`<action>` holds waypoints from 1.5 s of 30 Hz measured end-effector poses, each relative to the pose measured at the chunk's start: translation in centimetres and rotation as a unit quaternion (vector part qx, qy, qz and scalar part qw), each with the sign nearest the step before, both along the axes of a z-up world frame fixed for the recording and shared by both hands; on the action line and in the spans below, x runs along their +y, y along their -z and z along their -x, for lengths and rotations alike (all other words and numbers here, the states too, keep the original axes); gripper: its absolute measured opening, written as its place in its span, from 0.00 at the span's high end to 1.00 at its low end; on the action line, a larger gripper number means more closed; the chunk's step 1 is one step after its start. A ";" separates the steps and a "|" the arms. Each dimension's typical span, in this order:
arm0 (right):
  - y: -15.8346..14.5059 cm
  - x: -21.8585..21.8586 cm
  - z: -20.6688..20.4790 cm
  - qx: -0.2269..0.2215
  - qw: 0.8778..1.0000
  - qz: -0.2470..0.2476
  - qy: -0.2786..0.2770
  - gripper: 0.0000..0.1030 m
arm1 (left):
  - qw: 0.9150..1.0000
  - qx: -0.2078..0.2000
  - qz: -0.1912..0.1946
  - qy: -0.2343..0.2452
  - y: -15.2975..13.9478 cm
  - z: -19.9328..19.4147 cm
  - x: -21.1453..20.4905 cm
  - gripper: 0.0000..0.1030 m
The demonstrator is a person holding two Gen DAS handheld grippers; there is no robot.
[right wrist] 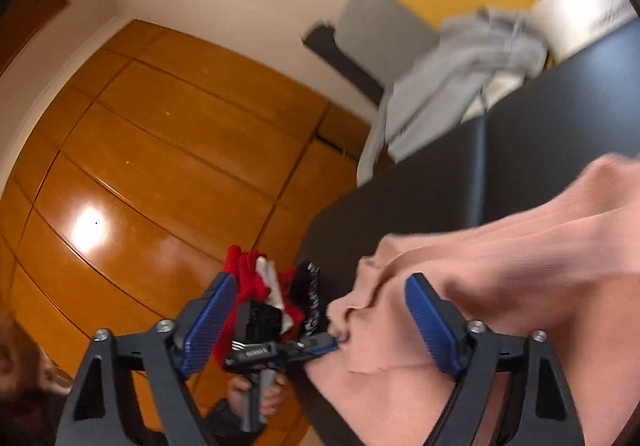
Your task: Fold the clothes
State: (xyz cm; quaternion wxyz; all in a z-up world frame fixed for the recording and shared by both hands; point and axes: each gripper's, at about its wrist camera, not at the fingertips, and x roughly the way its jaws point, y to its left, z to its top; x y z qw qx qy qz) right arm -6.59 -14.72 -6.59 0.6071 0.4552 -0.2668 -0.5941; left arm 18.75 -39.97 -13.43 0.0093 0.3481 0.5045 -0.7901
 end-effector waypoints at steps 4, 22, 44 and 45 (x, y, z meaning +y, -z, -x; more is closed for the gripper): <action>1.2 -6.6 0.2 -0.040 0.997 -0.029 -0.055 0.09 | 1.000 0.009 -0.013 0.005 0.1 1.3 -0.2 0.57; 1.2 -5.6 3.0 -0.011 0.999 -0.035 0.013 0.02 | 0.991 0.094 -0.004 -0.094 -4.1 -0.7 -6.4 0.58; 3.6 9.0 6.2 -0.042 0.987 -0.012 0.153 0.00 | 0.999 0.032 -0.001 -0.021 -2.1 2.4 0.3 0.50; 2.8 8.8 6.9 -0.030 0.986 -0.009 0.165 0.00 | 0.999 0.036 -0.002 -0.028 -2.2 2.9 -0.2 0.51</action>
